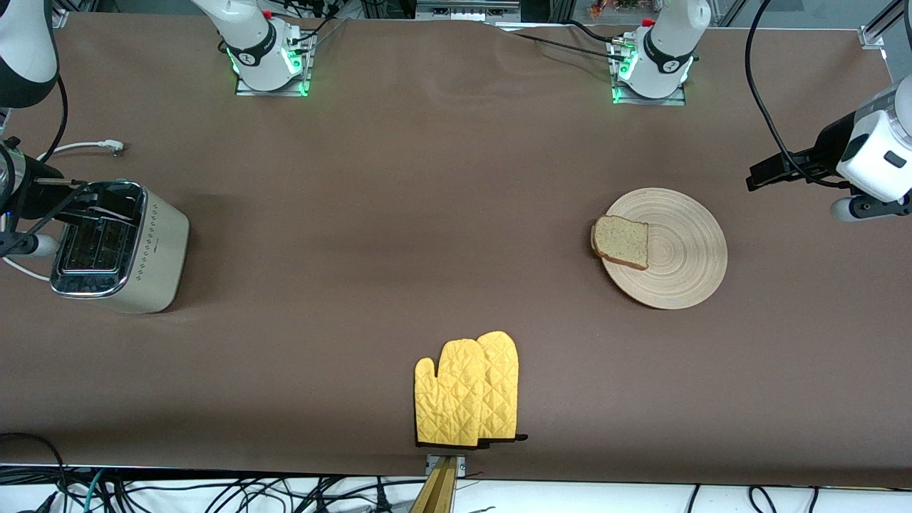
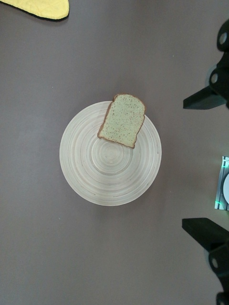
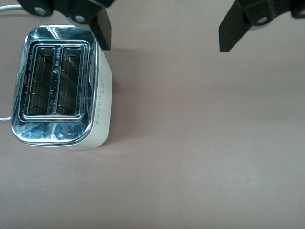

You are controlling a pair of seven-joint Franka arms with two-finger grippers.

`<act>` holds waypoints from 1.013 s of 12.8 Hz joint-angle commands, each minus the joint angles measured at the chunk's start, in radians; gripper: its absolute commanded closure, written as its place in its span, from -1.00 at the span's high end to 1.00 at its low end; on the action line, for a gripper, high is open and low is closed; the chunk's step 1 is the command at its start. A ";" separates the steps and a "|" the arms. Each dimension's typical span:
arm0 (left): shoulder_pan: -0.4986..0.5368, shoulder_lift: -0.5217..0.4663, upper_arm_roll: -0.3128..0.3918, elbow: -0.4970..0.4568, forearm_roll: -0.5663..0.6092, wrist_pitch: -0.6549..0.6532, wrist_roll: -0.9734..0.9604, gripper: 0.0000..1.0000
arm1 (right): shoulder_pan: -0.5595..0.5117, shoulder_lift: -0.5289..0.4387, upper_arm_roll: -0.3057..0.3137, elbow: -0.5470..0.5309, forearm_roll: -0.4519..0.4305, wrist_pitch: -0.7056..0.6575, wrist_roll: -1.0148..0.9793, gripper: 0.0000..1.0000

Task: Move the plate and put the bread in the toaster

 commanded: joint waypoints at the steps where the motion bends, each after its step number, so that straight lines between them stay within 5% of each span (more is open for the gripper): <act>1: -0.001 0.014 -0.001 0.018 -0.017 -0.003 -0.013 1.00 | -0.009 -0.007 0.004 0.003 0.017 -0.008 0.005 1.00; 13: 0.012 0.031 0.000 0.012 -0.008 0.009 -0.013 1.00 | -0.009 -0.006 0.004 0.003 0.017 -0.008 0.005 1.00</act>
